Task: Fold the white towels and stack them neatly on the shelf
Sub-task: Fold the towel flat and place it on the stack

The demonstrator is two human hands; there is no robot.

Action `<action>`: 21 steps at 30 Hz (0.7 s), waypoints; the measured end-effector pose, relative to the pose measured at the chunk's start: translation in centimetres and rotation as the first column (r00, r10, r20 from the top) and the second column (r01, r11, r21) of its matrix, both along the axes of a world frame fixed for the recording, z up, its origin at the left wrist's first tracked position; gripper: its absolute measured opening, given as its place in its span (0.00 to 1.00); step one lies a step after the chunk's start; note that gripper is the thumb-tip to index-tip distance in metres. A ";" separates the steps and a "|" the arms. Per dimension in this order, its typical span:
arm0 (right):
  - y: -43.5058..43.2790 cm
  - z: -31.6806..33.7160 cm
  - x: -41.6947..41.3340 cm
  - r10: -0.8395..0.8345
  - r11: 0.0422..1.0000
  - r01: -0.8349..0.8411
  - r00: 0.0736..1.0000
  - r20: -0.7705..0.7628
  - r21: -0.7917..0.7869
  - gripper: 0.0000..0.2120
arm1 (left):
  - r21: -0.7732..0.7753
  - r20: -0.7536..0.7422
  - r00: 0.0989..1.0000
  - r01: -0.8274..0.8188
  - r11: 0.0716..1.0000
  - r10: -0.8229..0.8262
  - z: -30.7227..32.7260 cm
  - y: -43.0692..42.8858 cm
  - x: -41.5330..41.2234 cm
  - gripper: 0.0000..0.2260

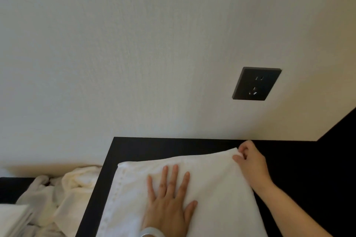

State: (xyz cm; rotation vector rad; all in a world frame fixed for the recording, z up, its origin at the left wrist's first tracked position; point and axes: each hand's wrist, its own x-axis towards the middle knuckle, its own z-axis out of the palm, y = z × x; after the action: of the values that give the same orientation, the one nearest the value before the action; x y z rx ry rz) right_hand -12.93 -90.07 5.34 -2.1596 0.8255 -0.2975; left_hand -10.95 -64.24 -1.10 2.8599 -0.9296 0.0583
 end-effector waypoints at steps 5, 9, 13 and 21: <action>5.0 -0.6 -1.3 0.101 0.766 -0.146 0.989 -0.107 -0.626 0.25 | 0.056 -0.061 0.998 -0.015 0.998 0.018 0.3 -0.3 -0.3 0.31; 8.1 -2.2 -1.8 0.146 0.848 -0.334 0.894 -0.423 -0.413 0.31 | 0.056 -0.074 0.996 -0.037 0.998 0.041 0.5 -0.3 0.0 0.34; 7.6 -2.5 -1.7 0.153 0.794 -0.404 0.856 -0.494 -0.454 0.33 | 0.082 -0.141 0.985 -0.089 0.993 0.100 1.3 0.9 0.9 0.31; 7.8 -2.3 -1.5 0.151 0.774 -0.431 0.837 -0.526 -0.463 0.38 | 0.129 -0.245 0.916 -0.295 0.947 0.319 2.5 6.6 3.9 0.31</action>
State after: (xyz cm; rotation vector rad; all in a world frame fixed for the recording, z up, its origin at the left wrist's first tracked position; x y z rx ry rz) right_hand -14.41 -82.29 3.01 -2.9622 0.6682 0.1876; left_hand -7.00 -57.62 1.41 2.9696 -0.4375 -0.3325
